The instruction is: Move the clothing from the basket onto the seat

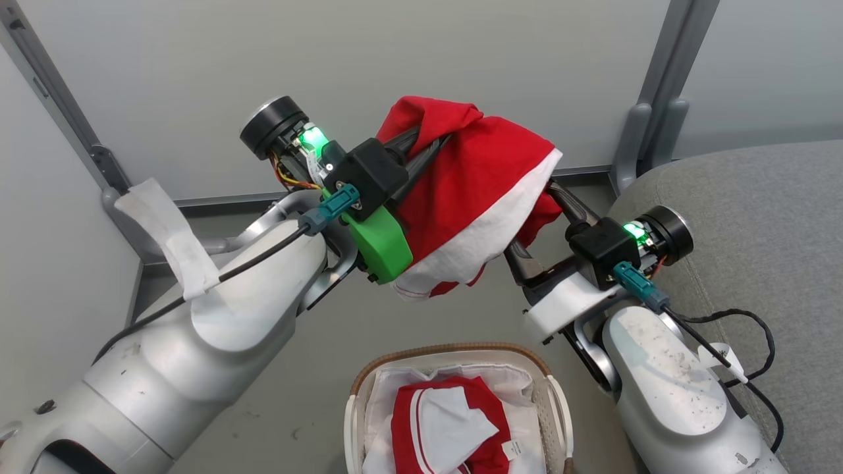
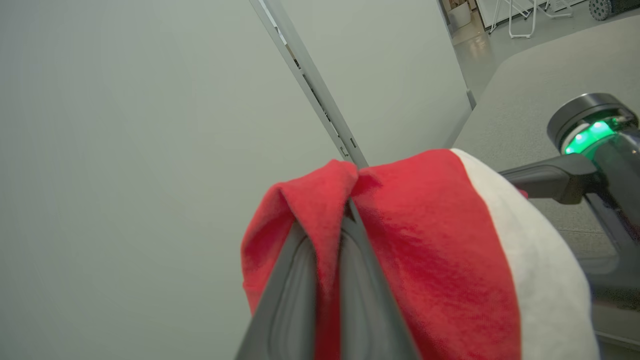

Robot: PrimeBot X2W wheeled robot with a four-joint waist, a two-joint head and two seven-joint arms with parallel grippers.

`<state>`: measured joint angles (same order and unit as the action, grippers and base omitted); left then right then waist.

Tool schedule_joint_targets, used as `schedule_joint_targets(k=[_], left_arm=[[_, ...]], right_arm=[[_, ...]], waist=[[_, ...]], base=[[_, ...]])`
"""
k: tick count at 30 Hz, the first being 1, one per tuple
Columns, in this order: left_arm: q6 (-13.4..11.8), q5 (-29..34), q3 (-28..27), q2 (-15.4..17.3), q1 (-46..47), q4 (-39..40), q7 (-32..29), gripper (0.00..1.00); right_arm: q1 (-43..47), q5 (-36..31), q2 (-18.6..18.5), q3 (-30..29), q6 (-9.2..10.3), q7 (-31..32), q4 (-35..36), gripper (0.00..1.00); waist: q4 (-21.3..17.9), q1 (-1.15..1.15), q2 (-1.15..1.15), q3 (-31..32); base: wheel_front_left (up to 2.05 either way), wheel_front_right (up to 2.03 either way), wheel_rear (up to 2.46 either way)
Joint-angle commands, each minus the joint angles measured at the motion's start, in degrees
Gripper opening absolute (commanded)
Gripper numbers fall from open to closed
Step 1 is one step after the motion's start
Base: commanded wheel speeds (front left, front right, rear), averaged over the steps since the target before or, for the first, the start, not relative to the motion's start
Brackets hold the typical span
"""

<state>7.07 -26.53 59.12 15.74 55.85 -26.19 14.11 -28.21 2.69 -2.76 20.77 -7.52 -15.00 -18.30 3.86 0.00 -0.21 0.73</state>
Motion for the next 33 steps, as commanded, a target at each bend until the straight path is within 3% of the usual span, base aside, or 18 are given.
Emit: schedule_joint_targets(k=[1, 2, 7, 8, 10, 11, 12, 23, 33], left_arm=[[0.06, -0.75, 0.07, -0.01, -1.07, 0.06, -0.23, 0.00], [0.07, -0.95, 0.10, 0.04, -1.36, 0.01, -0.15, 0.00], [-0.77, -2.82, -0.84, 0.16, -3.37, -0.40, 0.20, 0.00], [-0.78, -3.28, -0.99, 0.16, -3.94, -0.44, 0.21, 0.23], [-0.85, -3.65, -1.09, 0.31, -5.08, -0.42, 0.50, 0.44], [-1.15, -4.07, -1.34, 0.31, -5.80, -0.45, 0.66, 0.80], [-1.21, -4.47, -1.68, 0.20, -6.46, -0.48, 0.65, 1.00], [-3.50, -6.26, -8.95, -2.46, -19.39, 0.39, 1.09, 1.00], [-1.08, -4.24, -16.72, -6.21, -31.37, 0.68, 1.05, 1.00]], right_arm=[[-0.76, 0.52, -0.22, 0.12, 0.06, -0.28, -0.37, 0.07], [-0.83, 0.56, -0.22, 0.15, 0.06, -0.28, -0.46, 0.00], [-0.14, 0.66, -0.22, -1.59, 0.06, -0.28, -0.19, 0.00], [-0.02, 0.51, -0.21, -1.94, 0.06, -0.28, -0.06, 0.00], [0.28, 0.18, -0.25, -3.19, 0.06, -0.28, 0.31, 0.00], [0.47, -0.04, -0.27, -3.89, 0.06, -0.28, 0.45, 0.00], [0.63, -0.19, -0.22, -4.25, 0.06, -0.28, 0.58, 0.00], [2.10, -1.59, -0.24, -9.09, 0.06, -0.28, 1.61, 0.00], [3.43, -3.18, -0.21, -13.19, 0.06, -0.28, 1.92, 0.00]], waist=[[0.07, 0.00, 0.21, 0.04], [0.08, 0.00, 0.21, 0.05], [0.06, 0.00, 0.21, 0.01], [0.05, 0.00, 0.21, -0.02], [0.04, 0.00, 0.21, -0.09], [0.04, 0.00, 0.21, -0.13], [0.05, 0.00, 0.21, -0.15], [-0.24, 0.00, 0.21, -0.57], [-0.99, 0.00, 0.21, -1.21]], base=[[0.00, 0.00, 0.00], [0.00, 0.00, 0.00], [0.00, 0.00, 0.00], [0.00, 0.00, 0.00], [0.00, 0.00, 0.00], [0.00, 0.00, 0.00], [0.00, 0.00, 0.00], [0.00, 0.00, 0.00], [0.00, 0.00, 0.00]])
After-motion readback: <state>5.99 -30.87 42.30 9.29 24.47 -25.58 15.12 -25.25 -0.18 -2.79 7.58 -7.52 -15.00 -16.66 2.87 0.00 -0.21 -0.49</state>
